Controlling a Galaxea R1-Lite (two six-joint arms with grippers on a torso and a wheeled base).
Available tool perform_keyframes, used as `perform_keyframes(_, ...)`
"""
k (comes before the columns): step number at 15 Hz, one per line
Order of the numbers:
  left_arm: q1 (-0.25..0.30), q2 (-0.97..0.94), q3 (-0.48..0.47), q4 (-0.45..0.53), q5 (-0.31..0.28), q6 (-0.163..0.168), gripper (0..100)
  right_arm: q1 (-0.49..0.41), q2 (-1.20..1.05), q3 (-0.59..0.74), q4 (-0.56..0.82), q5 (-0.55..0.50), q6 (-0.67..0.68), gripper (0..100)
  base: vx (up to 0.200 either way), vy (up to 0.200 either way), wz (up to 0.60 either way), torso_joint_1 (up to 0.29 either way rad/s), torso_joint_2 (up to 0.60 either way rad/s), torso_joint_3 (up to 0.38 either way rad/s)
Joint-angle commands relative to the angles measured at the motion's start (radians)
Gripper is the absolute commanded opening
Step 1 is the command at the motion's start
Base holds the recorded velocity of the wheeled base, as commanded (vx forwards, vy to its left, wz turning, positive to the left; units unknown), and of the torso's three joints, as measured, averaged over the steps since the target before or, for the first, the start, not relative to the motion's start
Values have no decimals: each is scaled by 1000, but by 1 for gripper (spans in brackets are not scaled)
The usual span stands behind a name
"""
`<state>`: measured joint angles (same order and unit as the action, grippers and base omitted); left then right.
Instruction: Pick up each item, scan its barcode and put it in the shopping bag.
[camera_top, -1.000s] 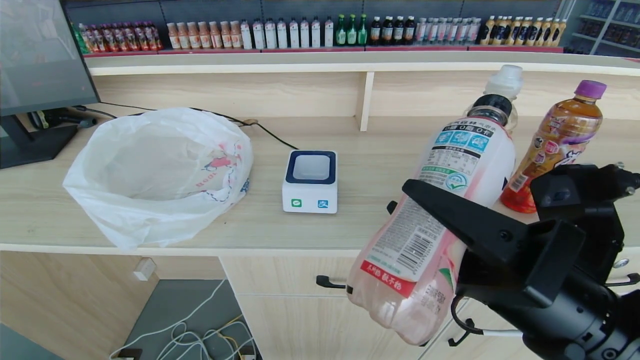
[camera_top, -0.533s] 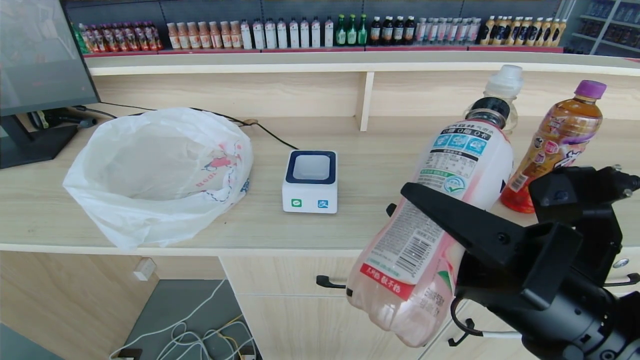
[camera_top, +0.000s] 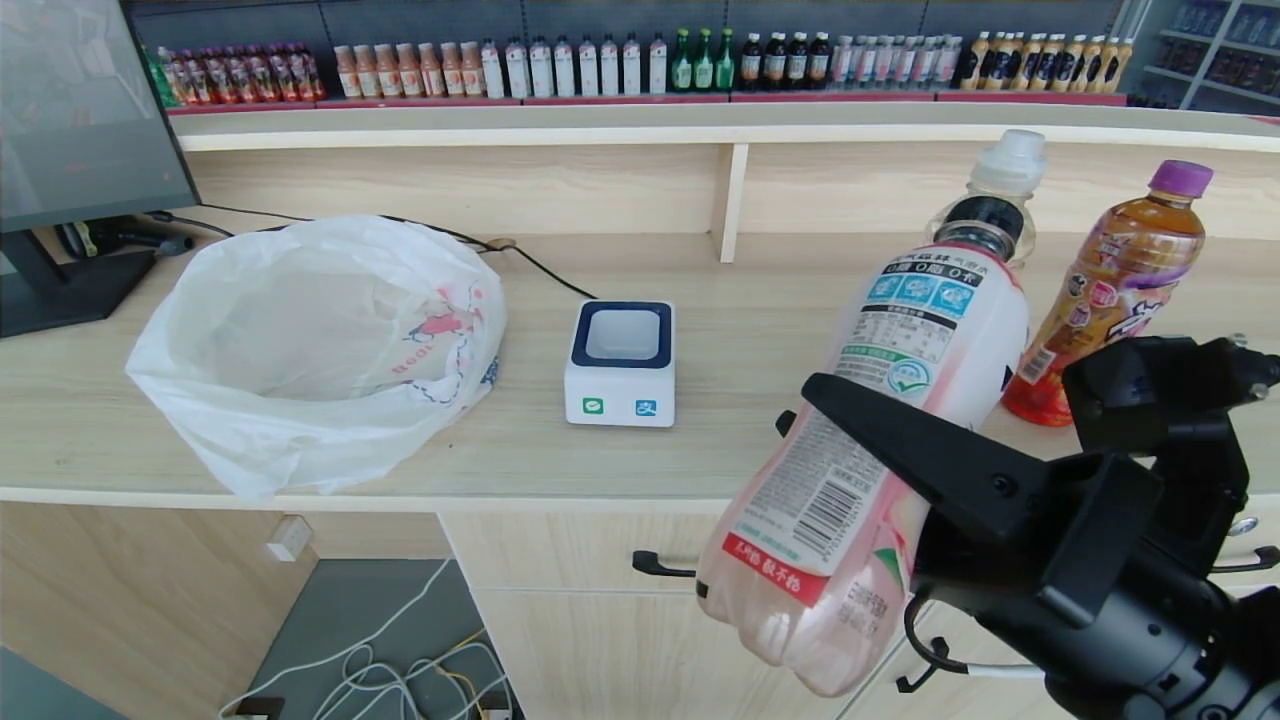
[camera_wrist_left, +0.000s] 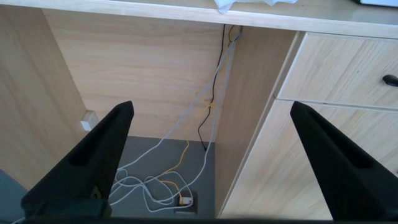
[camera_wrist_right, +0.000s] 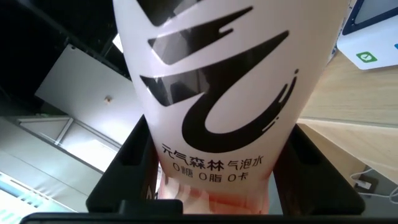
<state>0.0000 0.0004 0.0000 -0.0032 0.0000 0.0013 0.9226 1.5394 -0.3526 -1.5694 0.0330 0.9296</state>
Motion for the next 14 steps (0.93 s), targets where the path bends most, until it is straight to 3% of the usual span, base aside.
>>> perform_keyframes(1,0,0,0,0,0,0,100,-1,-13,-2,-1,1,-25,0,0,0,0,0,0,0)
perform_keyframes(5,0,0,0,2,0,0,100,-4,-12,-9,-1,2,-97,0,0,0,0,0,0,0)
perform_keyframes(10,0,0,0,3,0,0,100,-13,-19,-13,-1,4,-328,0,0,0,0,0,0,0)
perform_keyframes(14,0,0,0,3,0,0,100,-83,-13,-45,52,1,-466,0,0,0,0,0,0,0)
